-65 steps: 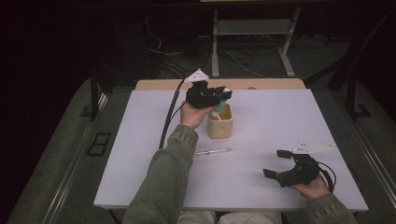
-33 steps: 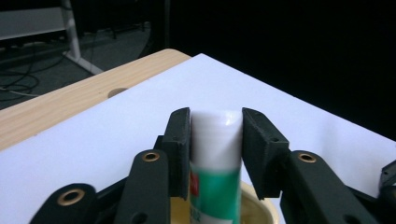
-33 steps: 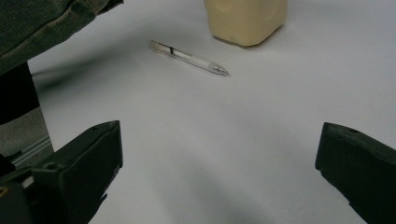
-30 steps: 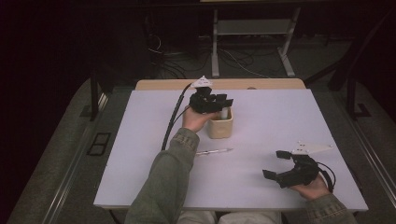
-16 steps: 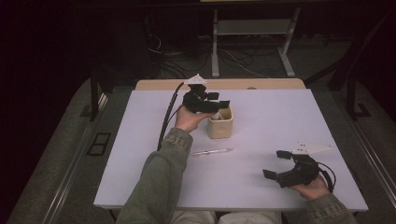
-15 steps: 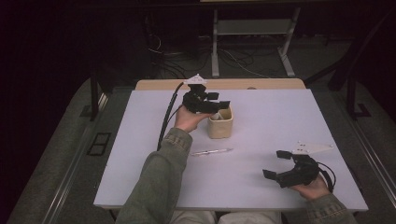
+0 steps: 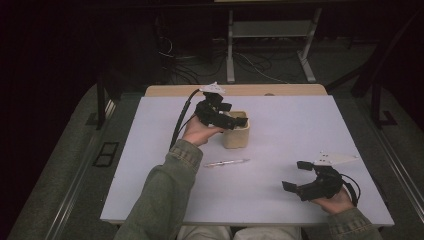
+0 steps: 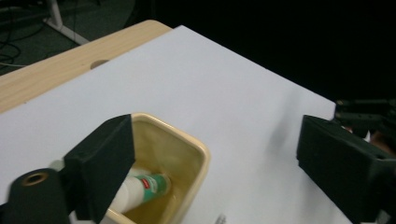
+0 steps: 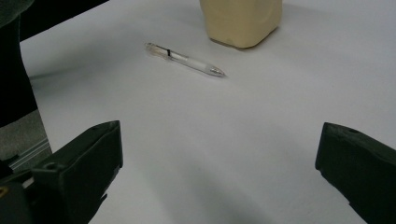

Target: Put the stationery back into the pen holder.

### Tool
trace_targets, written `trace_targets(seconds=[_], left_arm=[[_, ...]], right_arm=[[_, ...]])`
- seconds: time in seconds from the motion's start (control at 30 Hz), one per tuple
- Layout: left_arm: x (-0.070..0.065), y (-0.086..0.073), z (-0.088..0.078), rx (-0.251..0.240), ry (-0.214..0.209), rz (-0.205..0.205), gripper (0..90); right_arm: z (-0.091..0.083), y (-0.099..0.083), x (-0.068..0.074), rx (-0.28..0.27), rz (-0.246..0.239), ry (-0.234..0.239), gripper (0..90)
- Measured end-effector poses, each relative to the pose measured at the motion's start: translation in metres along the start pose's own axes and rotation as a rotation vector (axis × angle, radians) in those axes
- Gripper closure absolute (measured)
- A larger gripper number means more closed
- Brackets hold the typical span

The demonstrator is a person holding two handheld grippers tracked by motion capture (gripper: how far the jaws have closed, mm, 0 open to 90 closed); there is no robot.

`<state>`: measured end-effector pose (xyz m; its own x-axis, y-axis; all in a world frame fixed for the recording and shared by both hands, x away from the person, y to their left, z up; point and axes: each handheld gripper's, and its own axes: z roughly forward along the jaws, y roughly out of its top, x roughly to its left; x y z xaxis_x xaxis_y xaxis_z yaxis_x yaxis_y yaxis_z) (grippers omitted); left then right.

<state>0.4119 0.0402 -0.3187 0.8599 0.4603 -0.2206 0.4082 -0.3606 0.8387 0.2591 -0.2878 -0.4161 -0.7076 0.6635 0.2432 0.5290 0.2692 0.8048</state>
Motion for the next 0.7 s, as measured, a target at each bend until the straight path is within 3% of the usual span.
trace_targets(seconds=[0.2, 0.7], left_arm=[[-0.011, 0.000, -0.001, 0.067, -0.005, 0.031, 0.0], [-0.028, -0.011, 0.003, 0.168, -0.017, 0.117, 0.0]], right_arm=[[0.000, 0.000, 0.000, -0.001, -0.002, -0.002, 0.4], [0.000, 0.000, -0.001, -0.003, 0.000, -0.007, 0.4]])
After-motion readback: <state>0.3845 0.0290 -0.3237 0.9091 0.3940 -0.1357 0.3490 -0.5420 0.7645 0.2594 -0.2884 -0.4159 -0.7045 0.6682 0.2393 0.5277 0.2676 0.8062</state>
